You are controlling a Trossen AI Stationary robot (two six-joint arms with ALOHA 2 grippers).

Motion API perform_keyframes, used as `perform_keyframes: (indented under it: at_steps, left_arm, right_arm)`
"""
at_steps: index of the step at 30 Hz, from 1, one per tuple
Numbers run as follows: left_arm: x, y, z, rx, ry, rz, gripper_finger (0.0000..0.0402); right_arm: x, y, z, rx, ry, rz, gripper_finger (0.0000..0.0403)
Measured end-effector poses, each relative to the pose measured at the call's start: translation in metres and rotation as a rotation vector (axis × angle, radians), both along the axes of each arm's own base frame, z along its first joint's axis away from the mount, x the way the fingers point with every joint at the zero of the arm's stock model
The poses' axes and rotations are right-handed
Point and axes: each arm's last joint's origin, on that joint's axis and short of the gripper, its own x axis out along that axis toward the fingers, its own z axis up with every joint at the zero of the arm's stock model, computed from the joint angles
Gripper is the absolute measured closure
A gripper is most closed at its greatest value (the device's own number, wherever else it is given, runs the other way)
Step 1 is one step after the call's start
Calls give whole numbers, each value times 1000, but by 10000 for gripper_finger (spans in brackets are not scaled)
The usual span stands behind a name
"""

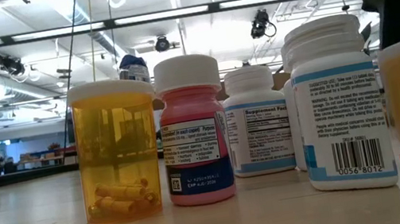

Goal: Pick and place medicine bottles onto shelf by color
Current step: Put the right orange bottle on the shelf

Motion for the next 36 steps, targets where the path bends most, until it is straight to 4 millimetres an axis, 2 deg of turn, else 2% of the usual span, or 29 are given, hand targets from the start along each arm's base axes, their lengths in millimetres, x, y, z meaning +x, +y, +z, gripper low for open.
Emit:
perform_keyframes:
  at_steps: [24,31,36]
  left_arm:
    - [-3,-7,0,-39,8,-18,341]
    - [-4,-7,0,-60,15,-13,336]
    - [-5,-10,0,-68,16,-22,335]
  right_arm:
    - [-3,5,-2,23,-17,21,106]
    - [1,15,-22,40,23,60,106]
    - [5,20,-26,37,18,36,106]
